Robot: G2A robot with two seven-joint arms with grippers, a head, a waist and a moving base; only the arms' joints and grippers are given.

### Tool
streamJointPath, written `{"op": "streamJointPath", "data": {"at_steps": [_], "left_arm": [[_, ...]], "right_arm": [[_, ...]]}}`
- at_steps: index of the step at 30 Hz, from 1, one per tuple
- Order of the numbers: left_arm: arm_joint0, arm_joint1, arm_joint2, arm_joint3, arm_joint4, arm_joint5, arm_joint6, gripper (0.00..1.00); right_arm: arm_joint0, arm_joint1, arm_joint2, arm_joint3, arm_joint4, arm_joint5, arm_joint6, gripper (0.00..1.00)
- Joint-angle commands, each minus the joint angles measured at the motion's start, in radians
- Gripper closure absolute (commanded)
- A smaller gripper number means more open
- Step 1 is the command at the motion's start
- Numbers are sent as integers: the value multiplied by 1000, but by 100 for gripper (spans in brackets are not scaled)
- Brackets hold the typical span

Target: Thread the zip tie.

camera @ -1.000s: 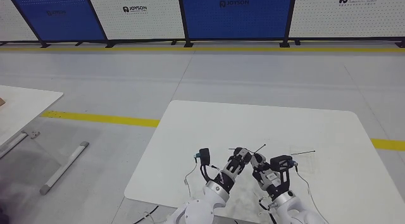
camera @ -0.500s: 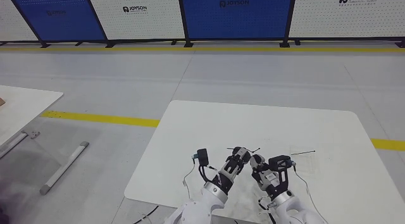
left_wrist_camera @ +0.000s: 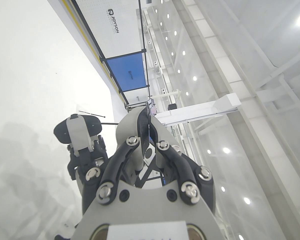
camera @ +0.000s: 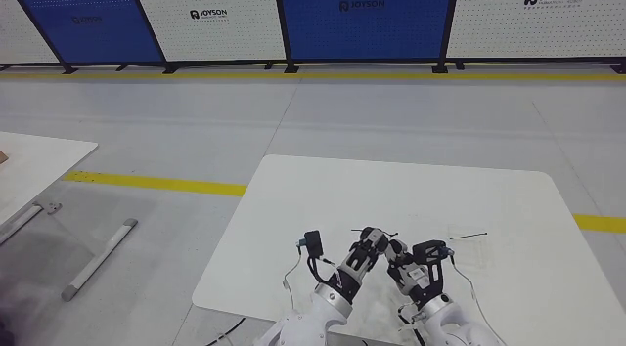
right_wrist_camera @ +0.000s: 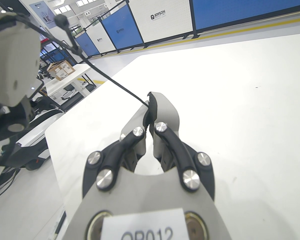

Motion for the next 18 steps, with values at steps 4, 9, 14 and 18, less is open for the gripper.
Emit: {"op": "streamJointPath", "data": {"at_steps": [4, 9, 14, 18], "left_arm": [[4, 1, 3, -4, 3, -9, -3, 100], [9, 2, 5, -10, 7, -14, -2, 100], [9, 3, 6, -9, 12, -14, -2, 100], [12, 4, 7, -15, 15, -15, -2, 100]], "right_arm": [[3, 0, -2, 3, 0, -1, 3, 100], [3, 0, -2, 5, 0, -3, 3, 100], [5, -1, -3, 8, -1, 3, 2, 100], [6, -2, -5, 10, -1, 4, 3, 100]]}}
